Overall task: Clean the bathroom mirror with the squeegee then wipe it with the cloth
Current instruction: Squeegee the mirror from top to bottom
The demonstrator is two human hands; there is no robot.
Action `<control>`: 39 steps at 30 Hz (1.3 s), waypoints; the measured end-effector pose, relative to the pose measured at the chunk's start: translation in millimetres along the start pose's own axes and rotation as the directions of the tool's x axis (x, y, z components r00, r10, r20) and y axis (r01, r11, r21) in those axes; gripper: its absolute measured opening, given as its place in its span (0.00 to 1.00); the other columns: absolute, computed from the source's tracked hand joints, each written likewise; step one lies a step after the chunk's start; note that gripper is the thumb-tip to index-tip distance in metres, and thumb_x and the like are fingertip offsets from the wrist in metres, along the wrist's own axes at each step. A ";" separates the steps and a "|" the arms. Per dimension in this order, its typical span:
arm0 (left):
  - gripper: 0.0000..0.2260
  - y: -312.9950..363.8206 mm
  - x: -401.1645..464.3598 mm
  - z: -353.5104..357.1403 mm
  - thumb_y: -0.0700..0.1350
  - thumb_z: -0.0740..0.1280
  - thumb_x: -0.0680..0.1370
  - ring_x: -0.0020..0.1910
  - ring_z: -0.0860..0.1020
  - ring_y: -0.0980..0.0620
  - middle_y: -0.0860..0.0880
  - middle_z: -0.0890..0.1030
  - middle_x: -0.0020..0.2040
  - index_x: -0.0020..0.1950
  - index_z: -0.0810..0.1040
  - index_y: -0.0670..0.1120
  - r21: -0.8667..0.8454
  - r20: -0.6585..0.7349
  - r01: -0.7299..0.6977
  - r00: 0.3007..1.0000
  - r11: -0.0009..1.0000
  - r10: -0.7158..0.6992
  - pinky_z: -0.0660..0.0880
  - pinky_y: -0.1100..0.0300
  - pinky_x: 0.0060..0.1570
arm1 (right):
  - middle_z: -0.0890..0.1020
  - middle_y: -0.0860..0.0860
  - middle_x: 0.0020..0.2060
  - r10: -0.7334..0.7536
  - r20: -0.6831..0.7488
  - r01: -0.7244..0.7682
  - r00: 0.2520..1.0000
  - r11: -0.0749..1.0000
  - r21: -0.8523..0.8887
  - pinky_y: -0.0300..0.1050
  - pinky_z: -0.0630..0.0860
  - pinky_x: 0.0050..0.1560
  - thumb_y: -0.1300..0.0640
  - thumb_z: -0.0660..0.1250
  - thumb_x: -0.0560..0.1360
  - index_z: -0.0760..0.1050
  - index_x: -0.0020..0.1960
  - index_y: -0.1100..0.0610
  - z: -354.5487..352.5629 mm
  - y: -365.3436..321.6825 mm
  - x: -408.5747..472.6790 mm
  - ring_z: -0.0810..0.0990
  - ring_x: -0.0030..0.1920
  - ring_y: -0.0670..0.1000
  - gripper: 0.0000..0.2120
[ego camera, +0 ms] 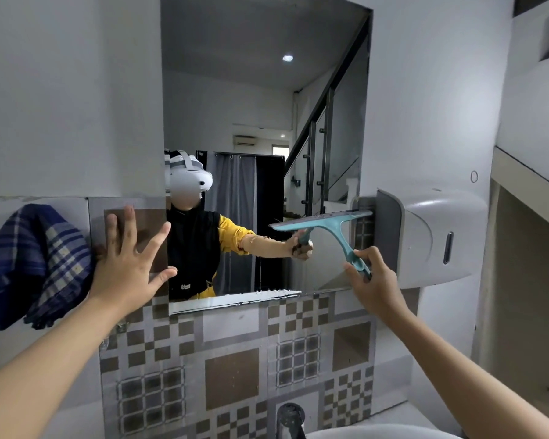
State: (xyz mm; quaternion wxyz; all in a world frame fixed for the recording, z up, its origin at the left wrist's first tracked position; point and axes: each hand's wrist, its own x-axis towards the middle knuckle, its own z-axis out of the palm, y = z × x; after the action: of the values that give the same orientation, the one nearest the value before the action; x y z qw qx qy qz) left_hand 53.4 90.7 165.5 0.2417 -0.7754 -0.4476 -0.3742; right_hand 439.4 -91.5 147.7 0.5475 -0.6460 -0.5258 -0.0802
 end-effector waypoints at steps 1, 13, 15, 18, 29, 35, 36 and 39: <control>0.39 -0.1 -0.2 -0.2 0.64 0.63 0.69 0.70 0.25 0.44 0.43 0.35 0.77 0.76 0.52 0.57 -0.002 -0.002 -0.002 1.000 1.000 0.002 0.63 0.24 0.54 | 0.78 0.52 0.40 0.033 0.005 -0.033 0.999 0.999 0.017 0.53 0.78 0.29 0.51 0.67 0.77 0.67 0.53 0.50 2.5 -3.6 -2.3 0.77 0.32 0.59 0.10; 0.46 2.2 -5.0 -6.6 0.64 0.69 0.65 0.72 0.36 0.33 0.41 0.34 0.76 0.77 0.49 0.56 -0.001 0.027 -0.040 0.999 0.999 0.040 0.61 0.26 0.57 | 0.73 0.54 0.33 0.308 0.049 -0.307 0.950 0.890 0.336 0.37 0.67 0.18 0.50 0.62 0.80 0.65 0.58 0.55 30.1 -52.7 -31.4 0.68 0.23 0.48 0.12; 0.47 3.0 -11.7 -5.6 0.63 0.70 0.66 0.72 0.38 0.33 0.38 0.36 0.76 0.77 0.47 0.55 0.002 0.044 -0.045 0.998 0.999 0.045 0.62 0.27 0.59 | 0.72 0.55 0.33 0.366 0.077 -0.365 0.927 0.838 0.406 0.36 0.65 0.17 0.50 0.61 0.80 0.64 0.58 0.56 41.9 -63.9 -37.7 0.67 0.21 0.48 0.12; 0.47 6.8 -21.6 -0.9 0.60 0.72 0.66 0.73 0.39 0.32 0.38 0.36 0.76 0.77 0.47 0.55 -0.034 0.058 -0.031 0.998 0.999 0.033 0.65 0.29 0.59 | 0.74 0.58 0.37 0.431 0.095 -0.418 0.897 0.759 0.500 0.38 0.68 0.18 0.50 0.61 0.79 0.64 0.55 0.55 63.3 -80.4 -45.9 0.69 0.22 0.51 0.11; 0.52 9.4 -31.1 10.7 0.57 0.76 0.64 0.72 0.35 0.34 0.39 0.33 0.75 0.76 0.44 0.56 -0.082 0.062 -0.017 0.998 0.996 0.022 0.63 0.31 0.62 | 0.75 0.57 0.36 0.550 0.100 -0.451 0.829 0.554 0.700 0.40 0.73 0.20 0.53 0.60 0.80 0.61 0.55 0.54 121.6 -145.9 -63.1 0.72 0.21 0.51 0.09; 0.52 7.5 -31.1 11.9 0.57 0.76 0.63 0.72 0.36 0.33 0.37 0.35 0.75 0.76 0.43 0.57 -0.056 0.057 -0.025 0.998 0.998 0.029 0.62 0.32 0.63 | 0.76 0.57 0.36 0.555 0.046 -0.420 0.830 0.569 0.707 0.44 0.74 0.23 0.51 0.61 0.79 0.62 0.55 0.53 150.5 -163.4 -71.8 0.75 0.27 0.56 0.10; 0.52 7.4 -30.9 11.7 0.58 0.75 0.63 0.72 0.37 0.32 0.36 0.36 0.75 0.76 0.45 0.56 -0.048 0.054 -0.028 0.998 0.998 0.030 0.62 0.32 0.62 | 0.76 0.57 0.35 0.525 0.039 -0.399 0.850 0.594 0.699 0.45 0.75 0.24 0.51 0.62 0.79 0.62 0.54 0.53 155.7 -167.6 -76.7 0.75 0.28 0.57 0.10; 0.51 5.2 -30.7 11.3 0.58 0.75 0.63 0.72 0.39 0.31 0.34 0.38 0.75 0.76 0.46 0.55 -0.041 0.058 -0.055 0.997 0.998 0.058 0.53 0.34 0.65 | 0.76 0.53 0.35 0.392 0.026 -0.319 0.920 0.707 0.631 0.44 0.73 0.25 0.52 0.63 0.78 0.62 0.51 0.50 173.1 -183.3 -92.8 0.74 0.28 0.52 0.09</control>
State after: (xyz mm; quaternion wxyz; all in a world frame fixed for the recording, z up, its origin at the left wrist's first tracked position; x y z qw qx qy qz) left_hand 52.2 80.4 134.0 0.2236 -0.8030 -0.4249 -0.3531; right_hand 176.8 -37.4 131.8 0.7627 -0.5120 -0.3568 0.1698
